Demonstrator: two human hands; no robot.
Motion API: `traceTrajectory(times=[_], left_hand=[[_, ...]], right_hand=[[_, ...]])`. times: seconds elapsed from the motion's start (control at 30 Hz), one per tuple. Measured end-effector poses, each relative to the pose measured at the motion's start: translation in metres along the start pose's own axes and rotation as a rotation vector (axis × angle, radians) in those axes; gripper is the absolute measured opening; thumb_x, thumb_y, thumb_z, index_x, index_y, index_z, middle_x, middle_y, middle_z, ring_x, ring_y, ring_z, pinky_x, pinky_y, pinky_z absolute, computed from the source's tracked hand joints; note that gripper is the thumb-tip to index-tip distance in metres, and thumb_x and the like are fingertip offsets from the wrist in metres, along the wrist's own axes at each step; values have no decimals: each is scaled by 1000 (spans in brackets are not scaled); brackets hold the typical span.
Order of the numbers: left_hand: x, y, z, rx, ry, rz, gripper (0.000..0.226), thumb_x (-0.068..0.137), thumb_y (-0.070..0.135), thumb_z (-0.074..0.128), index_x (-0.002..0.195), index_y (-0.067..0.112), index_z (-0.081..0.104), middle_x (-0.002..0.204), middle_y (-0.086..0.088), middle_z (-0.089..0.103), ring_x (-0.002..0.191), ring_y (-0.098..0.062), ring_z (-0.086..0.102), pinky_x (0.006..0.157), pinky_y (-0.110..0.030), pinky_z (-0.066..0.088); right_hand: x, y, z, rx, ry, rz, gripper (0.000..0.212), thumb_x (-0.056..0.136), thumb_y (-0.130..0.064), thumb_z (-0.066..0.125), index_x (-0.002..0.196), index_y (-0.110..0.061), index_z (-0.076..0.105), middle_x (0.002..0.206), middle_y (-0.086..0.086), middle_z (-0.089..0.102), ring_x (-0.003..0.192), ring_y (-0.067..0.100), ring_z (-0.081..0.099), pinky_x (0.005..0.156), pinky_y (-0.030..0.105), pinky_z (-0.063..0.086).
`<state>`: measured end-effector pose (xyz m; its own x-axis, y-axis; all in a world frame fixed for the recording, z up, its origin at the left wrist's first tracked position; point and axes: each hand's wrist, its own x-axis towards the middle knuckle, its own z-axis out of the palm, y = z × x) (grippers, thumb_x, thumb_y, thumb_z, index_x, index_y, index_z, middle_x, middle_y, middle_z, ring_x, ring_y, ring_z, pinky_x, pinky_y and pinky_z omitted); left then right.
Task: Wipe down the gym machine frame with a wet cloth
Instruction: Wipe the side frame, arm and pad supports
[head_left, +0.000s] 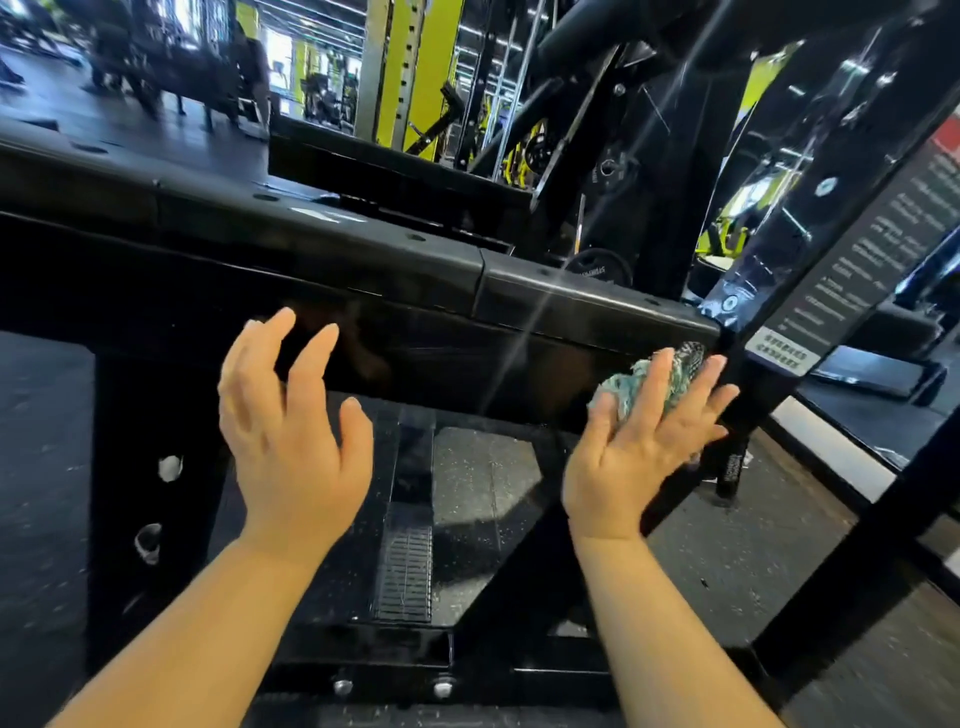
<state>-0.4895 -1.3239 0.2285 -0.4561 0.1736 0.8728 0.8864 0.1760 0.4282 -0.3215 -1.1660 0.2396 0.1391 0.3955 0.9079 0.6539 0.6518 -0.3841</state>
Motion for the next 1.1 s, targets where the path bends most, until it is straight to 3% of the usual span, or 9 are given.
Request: traceTrajectory(times=[0.1, 0.23, 0.33, 0.4, 0.5, 0.63, 0.87, 0.97, 1.1], left_hand=[[2, -1, -5, -19, -6, 15, 45, 87, 14, 46, 130, 0, 47, 140, -15, 29, 133, -36, 28, 115, -27, 11], [7, -11, -21, -73, -22, -14, 46, 87, 8, 42, 132, -2, 45, 137, -21, 41, 129, -29, 34, 113, -22, 17], [10, -20, -35, -96, -20, -126, 47, 89, 14, 39, 134, 3, 46, 140, -16, 39, 130, -24, 32, 113, -25, 19], [14, -31, -42, -71, -50, -181, 48, 89, 19, 41, 135, 6, 45, 146, -14, 34, 135, -24, 25, 112, -35, 20], [18, -46, -46, -51, -84, -251, 51, 89, 19, 44, 139, 8, 40, 153, -11, 20, 143, -23, 10, 113, -40, 14], [20, -58, -53, -122, -35, -346, 52, 92, 5, 49, 142, 9, 34, 157, -8, 9, 145, -21, 0, 114, -33, 9], [27, -91, -73, -177, 101, -495, 54, 90, -4, 45, 142, 7, 36, 154, -8, 17, 141, -18, 20, 109, -25, 23], [24, -91, -70, -187, 86, -489, 50, 92, 1, 45, 140, 10, 40, 153, -6, 21, 140, -21, 24, 107, -30, 24], [22, -80, -59, -207, 36, -507, 52, 91, 4, 50, 141, 11, 39, 154, -7, 19, 141, -25, 22, 108, -39, 27]], right_hand=[[-18, -72, 18, 54, 16, 154, 52, 94, -33, 36, 143, -23, 21, 153, 10, 7, 142, 37, -2, 114, 47, -11], [-54, -167, 39, 61, -134, -366, 49, 95, -40, 41, 141, -30, 28, 152, 3, 16, 146, 29, -7, 116, 54, -1], [-46, -144, 37, 84, -174, -598, 49, 95, -34, 49, 141, -35, 31, 154, -5, 17, 146, 23, -6, 117, 49, 0], [-28, -94, 26, 25, -123, -558, 49, 97, -35, 47, 143, -35, 29, 159, -9, 3, 146, 22, -7, 117, 49, -3], [-13, -44, 11, -21, -67, -301, 49, 101, -45, 33, 145, -27, 20, 158, 8, 0, 145, 28, -9, 114, 55, -3], [-28, -102, 24, 10, -72, -114, 51, 101, -46, 24, 144, -20, 20, 150, 17, 7, 139, 46, 2, 113, 55, -6], [-78, -249, 61, 67, -242, -837, 47, 96, -34, 46, 143, -31, 40, 154, -3, 29, 144, 34, 11, 116, 54, 0], [-49, -211, 50, 22, -261, -944, 46, 96, -36, 49, 142, -34, 41, 154, -3, 30, 145, 31, 14, 117, 49, 1], [-14, -104, 17, -130, -188, -681, 48, 98, -44, 38, 143, -29, 31, 159, -1, 5, 146, 24, -9, 116, 55, 1]])
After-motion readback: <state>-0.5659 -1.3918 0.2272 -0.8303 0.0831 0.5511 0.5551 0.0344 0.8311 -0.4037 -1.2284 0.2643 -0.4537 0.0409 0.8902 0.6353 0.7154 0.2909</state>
